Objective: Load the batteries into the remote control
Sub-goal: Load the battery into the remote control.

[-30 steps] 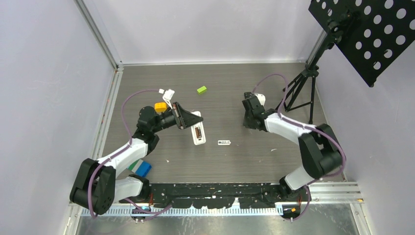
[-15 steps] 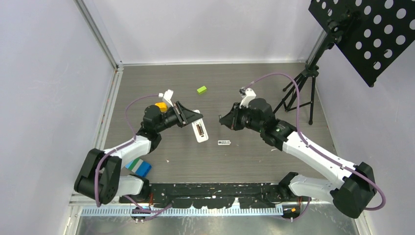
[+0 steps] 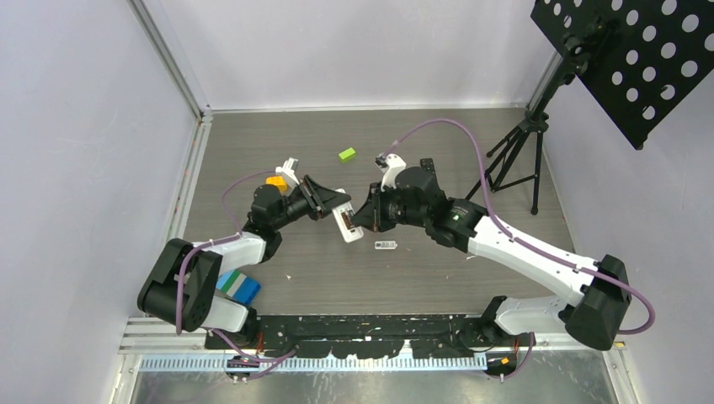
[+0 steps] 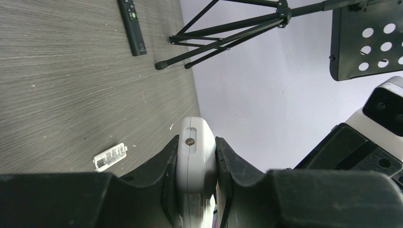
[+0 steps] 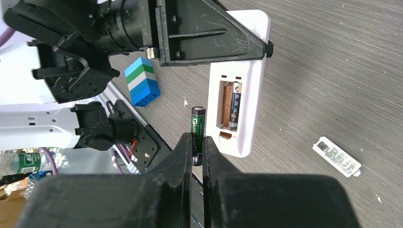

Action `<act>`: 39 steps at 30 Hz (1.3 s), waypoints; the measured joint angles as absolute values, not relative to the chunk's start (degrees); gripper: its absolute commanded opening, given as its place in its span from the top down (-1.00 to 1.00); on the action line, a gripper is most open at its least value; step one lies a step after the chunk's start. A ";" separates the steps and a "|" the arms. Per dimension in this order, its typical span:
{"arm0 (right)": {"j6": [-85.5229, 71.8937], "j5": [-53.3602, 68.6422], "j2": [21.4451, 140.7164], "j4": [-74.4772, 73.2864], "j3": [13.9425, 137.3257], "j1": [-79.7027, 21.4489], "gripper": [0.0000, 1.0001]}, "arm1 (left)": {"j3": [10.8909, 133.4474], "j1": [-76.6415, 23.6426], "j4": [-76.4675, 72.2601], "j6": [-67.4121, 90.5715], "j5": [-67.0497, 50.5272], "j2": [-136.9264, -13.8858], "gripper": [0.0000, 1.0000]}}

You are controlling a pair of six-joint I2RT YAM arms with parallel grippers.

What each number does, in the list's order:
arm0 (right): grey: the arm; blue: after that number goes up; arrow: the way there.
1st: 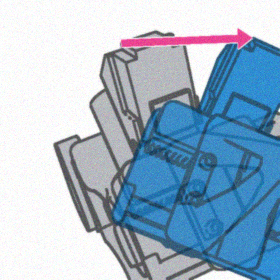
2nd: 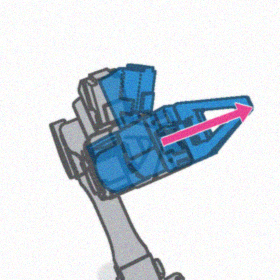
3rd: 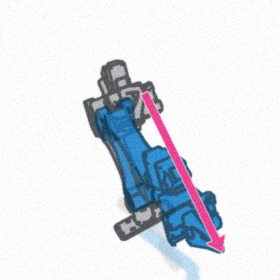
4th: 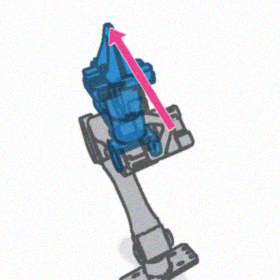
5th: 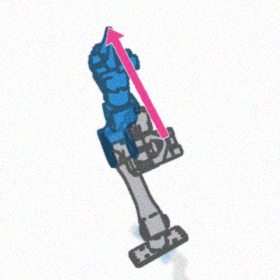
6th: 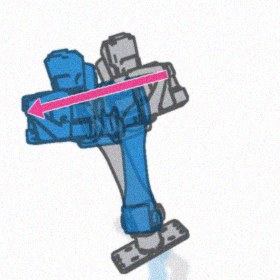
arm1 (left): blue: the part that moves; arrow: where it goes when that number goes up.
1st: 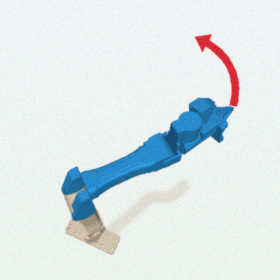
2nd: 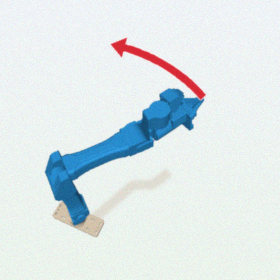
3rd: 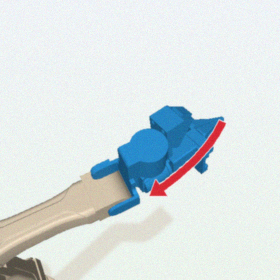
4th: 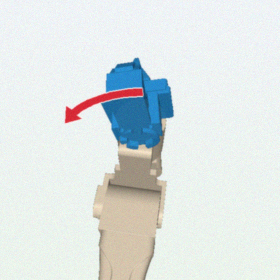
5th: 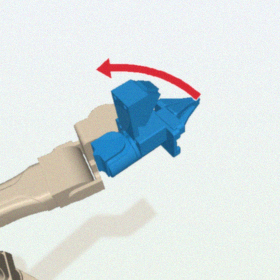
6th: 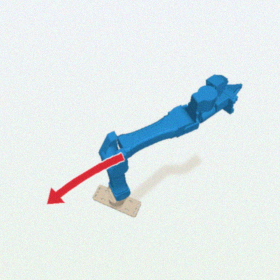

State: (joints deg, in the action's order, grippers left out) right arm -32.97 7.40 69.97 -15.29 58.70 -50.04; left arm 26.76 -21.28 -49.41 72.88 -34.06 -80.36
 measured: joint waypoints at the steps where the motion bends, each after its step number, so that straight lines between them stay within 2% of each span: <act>1: -32.84 7.09 70.83 -15.92 59.48 -50.41 0.81 | 26.76 -21.37 -49.74 73.12 -34.04 -80.38 1.00; 11: -31.33 2.85 76.18 -20.69 62.39 -52.88 0.74 | 26.76 -21.37 -50.85 74.54 -33.54 -80.36 1.00; 28: -30.48 2.17 78.72 -20.53 63.40 -53.32 0.66 | 26.76 -21.43 -50.85 75.13 -33.65 -80.40 1.00; 34: -30.48 2.00 79.90 -20.43 64.38 -53.32 0.42 | 26.76 -21.43 -50.85 75.33 -33.65 -80.68 1.00; 39: -30.74 1.52 80.60 -20.47 65.08 -53.32 0.30 | 26.76 -21.47 -50.81 76.29 -33.61 -80.79 1.00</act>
State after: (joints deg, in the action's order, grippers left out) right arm -30.74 1.52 80.60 -20.47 65.08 -53.32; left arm 26.76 -21.47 -50.81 76.29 -33.61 -80.79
